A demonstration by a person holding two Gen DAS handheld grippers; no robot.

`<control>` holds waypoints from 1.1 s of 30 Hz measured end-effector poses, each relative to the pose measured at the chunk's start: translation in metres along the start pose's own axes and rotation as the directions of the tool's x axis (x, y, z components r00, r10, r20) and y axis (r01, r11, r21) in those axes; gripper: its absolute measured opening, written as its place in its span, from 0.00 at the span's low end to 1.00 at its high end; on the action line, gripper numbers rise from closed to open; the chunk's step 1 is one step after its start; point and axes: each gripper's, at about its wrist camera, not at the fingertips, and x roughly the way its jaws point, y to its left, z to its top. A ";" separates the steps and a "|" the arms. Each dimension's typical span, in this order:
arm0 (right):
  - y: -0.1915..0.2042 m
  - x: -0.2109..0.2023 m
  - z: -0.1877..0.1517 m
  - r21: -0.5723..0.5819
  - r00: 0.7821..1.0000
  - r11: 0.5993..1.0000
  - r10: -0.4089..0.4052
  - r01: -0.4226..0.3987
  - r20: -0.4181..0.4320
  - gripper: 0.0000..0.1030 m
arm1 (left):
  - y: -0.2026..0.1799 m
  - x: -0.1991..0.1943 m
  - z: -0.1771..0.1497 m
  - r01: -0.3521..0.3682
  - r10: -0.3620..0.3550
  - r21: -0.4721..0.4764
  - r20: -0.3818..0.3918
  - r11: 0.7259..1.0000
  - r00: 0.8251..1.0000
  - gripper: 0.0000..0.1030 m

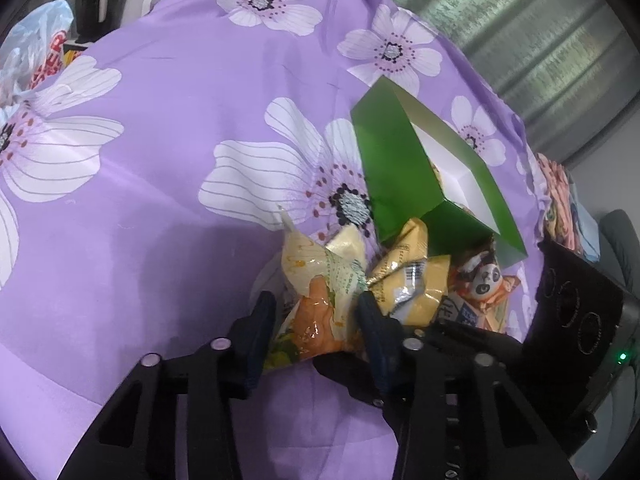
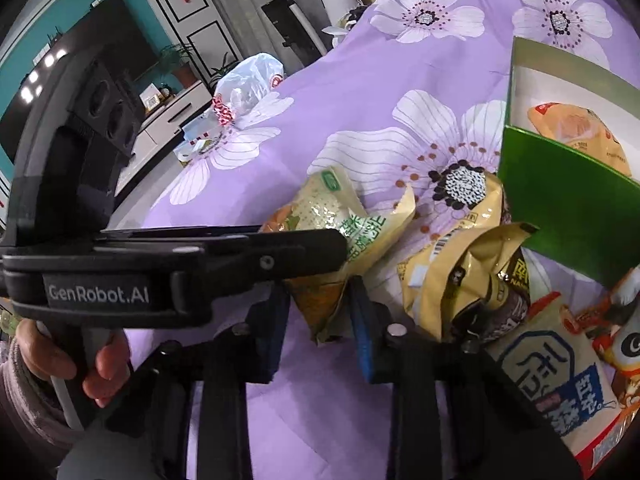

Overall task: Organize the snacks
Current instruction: 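Grasp the yellow-green snack bag with the left gripper, then carry the yellow-green bag into the green box and open the left gripper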

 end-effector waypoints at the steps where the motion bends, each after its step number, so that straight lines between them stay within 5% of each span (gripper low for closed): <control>1: -0.001 0.000 -0.001 0.005 1.000 1.000 0.001 -0.001 0.002 0.25 | -0.002 0.000 0.000 -0.002 0.002 0.006 0.001 1.000 1.000 0.38; 17: 0.024 -0.068 -0.021 -0.045 0.990 0.998 -0.029 0.036 0.135 0.21 | -0.061 -0.045 -0.020 0.038 -0.048 0.143 0.068 0.989 0.997 0.36; 33: 0.019 -0.153 -0.061 0.018 0.961 0.994 -0.108 0.107 0.256 0.21 | -0.145 -0.058 -0.045 0.087 -0.106 0.313 0.046 0.946 0.993 0.36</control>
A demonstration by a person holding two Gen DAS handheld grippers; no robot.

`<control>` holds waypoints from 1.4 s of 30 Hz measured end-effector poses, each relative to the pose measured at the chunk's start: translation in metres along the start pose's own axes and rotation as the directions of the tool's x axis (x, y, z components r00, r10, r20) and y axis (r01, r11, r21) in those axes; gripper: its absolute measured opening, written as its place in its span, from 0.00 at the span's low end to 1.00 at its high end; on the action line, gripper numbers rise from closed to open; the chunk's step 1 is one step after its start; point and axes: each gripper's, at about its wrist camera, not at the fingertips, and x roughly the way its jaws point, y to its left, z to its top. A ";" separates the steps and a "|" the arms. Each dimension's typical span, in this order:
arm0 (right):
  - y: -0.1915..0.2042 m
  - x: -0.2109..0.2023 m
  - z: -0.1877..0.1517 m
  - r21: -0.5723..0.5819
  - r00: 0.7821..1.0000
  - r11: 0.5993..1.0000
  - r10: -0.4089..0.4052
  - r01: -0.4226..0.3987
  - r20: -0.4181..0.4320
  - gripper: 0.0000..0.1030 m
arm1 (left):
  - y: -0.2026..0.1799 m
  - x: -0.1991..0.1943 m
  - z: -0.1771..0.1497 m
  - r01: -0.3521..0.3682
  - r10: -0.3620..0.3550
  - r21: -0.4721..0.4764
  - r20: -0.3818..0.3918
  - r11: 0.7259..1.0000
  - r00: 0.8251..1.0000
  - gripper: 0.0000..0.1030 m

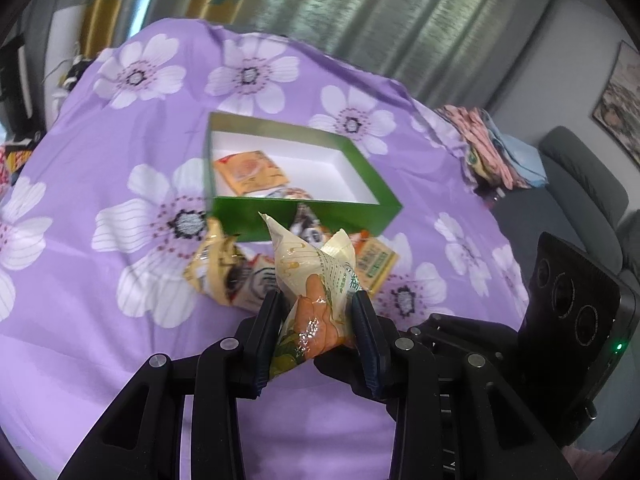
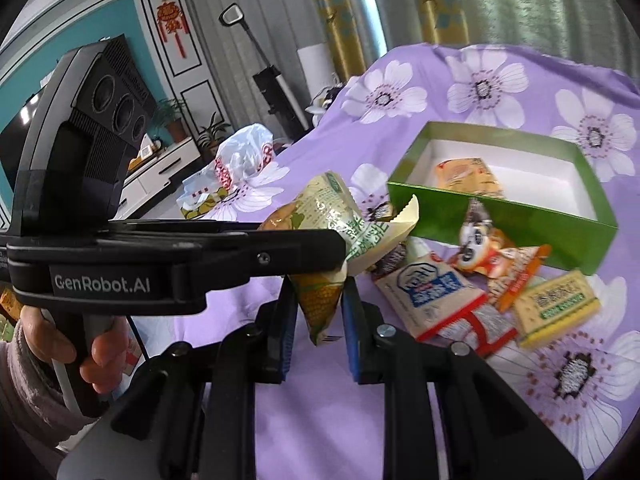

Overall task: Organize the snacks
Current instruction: 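Carry the yellow-green bag into the green box and open the left gripper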

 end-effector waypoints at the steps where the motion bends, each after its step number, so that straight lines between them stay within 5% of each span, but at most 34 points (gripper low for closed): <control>1: -0.001 -0.004 -0.001 0.002 1.000 1.000 -0.006 0.006 0.007 0.21 | -0.004 0.000 0.000 0.003 -0.003 0.008 -0.002 1.000 1.000 0.36; 23: -0.038 -0.043 0.002 0.039 0.991 0.998 -0.050 0.046 0.127 0.21 | -0.059 0.022 0.029 -0.001 0.003 0.140 -0.015 0.990 1.000 0.36; 42: -0.078 -0.027 0.027 0.053 0.985 0.996 -0.072 0.064 0.154 0.21 | -0.058 0.060 0.071 -0.003 0.006 0.156 -0.015 0.988 1.000 0.36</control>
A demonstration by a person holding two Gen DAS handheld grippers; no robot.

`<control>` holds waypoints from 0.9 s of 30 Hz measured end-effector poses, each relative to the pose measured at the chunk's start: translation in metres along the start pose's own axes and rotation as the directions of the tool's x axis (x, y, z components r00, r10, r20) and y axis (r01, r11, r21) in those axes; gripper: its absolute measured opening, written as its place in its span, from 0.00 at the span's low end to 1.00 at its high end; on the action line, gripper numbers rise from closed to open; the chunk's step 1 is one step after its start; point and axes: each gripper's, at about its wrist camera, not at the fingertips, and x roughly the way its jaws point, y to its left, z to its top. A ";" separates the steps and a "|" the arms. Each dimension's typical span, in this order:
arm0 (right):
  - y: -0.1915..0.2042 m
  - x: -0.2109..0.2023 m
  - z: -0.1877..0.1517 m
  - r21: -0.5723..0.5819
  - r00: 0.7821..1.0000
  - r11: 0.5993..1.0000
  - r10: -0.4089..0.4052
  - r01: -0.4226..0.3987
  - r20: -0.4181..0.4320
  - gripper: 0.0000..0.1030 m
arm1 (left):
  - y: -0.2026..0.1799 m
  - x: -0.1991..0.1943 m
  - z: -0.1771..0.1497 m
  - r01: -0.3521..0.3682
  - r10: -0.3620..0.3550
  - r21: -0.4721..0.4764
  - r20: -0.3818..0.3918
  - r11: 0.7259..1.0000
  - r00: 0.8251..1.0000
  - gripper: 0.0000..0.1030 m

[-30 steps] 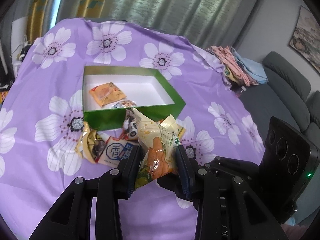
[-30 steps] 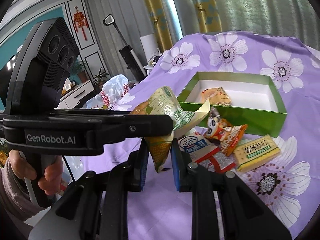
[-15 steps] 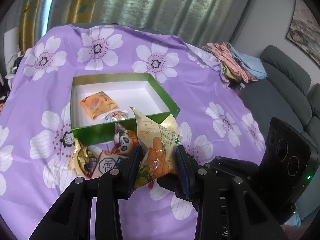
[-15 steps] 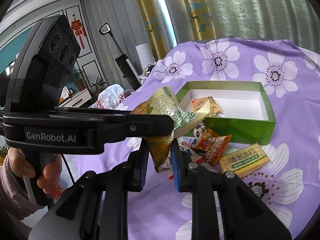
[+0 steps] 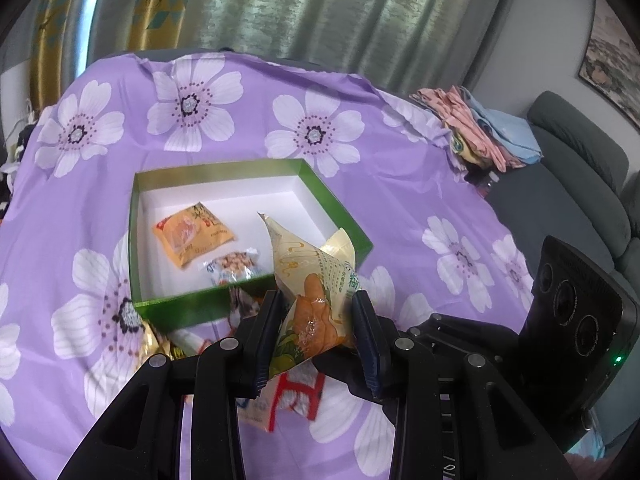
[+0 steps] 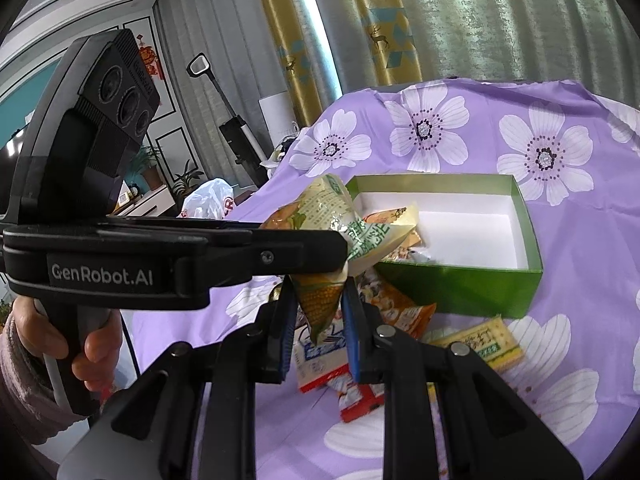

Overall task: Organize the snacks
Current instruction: 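Carry the yellow-green bag into the green box and open the left gripper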

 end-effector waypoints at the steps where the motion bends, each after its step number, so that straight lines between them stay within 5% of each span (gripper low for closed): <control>1: -0.002 0.003 0.002 0.000 1.000 1.000 0.000 0.000 0.000 0.21 | 0.002 0.002 0.003 0.001 -0.001 0.000 0.001 1.000 1.000 0.36; 27: -0.063 0.075 0.035 0.039 0.995 0.997 -0.060 0.063 -0.074 0.22 | 0.047 0.087 0.053 -0.015 0.011 -0.061 -0.059 0.998 0.998 0.36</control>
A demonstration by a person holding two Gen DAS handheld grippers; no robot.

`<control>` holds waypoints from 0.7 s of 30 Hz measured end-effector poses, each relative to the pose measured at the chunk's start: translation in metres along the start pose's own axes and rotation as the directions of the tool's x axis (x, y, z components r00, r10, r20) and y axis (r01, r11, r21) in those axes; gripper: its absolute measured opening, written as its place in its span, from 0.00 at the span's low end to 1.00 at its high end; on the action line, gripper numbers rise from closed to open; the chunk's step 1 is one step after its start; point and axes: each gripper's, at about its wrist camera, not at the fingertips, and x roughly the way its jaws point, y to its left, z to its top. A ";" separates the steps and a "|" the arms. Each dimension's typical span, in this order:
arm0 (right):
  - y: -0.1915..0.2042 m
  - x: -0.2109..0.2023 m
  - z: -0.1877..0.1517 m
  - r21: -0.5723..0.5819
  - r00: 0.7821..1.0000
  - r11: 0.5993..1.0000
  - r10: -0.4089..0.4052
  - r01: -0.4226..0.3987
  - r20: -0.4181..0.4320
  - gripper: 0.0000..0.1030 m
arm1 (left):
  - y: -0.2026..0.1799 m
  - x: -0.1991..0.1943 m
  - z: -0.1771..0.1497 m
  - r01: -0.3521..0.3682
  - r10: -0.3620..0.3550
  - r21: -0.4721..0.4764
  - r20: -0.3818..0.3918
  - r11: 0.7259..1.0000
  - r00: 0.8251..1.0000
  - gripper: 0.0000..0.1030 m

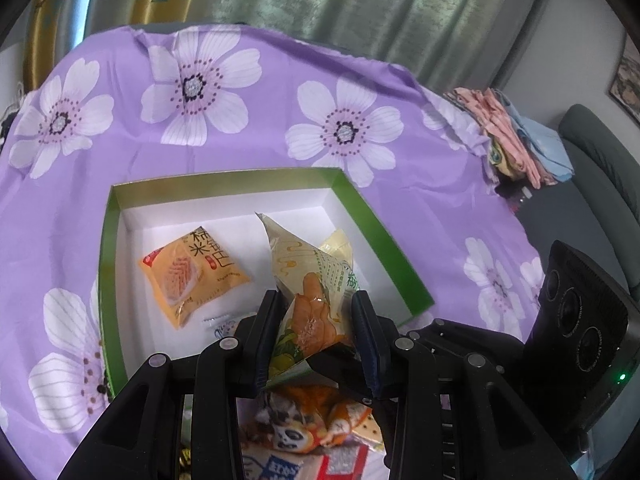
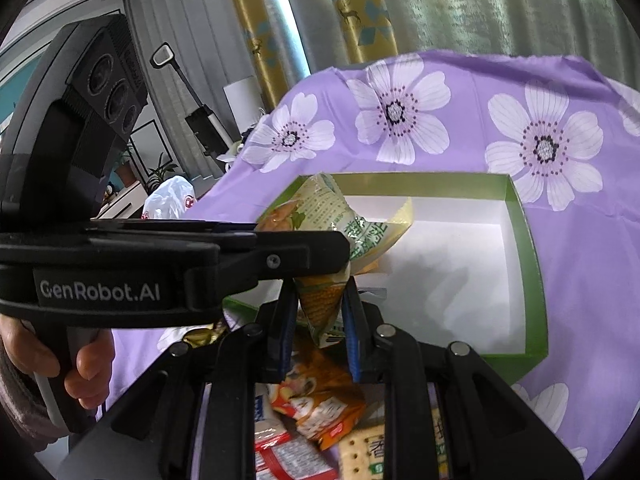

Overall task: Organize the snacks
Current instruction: 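Carry the yellow-green bag into the green box and open the left gripper, then lift the left gripper out of the green box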

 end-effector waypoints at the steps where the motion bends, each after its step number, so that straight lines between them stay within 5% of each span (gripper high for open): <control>1: -0.002 0.003 0.000 0.002 1.000 1.000 -0.002 0.002 -0.006 0.22 | 0.003 0.004 0.001 0.001 -0.001 -0.010 -0.006 1.000 1.000 0.36; 11: -0.014 0.033 0.001 0.046 0.997 0.999 -0.021 0.025 -0.074 0.27 | 0.024 0.026 0.002 0.001 -0.005 -0.098 -0.042 0.995 0.999 0.36; 15: -0.019 0.030 0.001 0.063 0.997 0.997 -0.042 0.047 -0.069 0.35 | 0.032 0.023 0.001 -0.008 0.004 -0.121 -0.040 0.993 0.999 0.63; 21: -0.029 0.007 -0.003 0.110 0.998 0.992 -0.055 0.059 -0.035 0.48 | 0.035 0.006 0.000 -0.047 0.045 -0.125 -0.023 0.991 0.999 0.78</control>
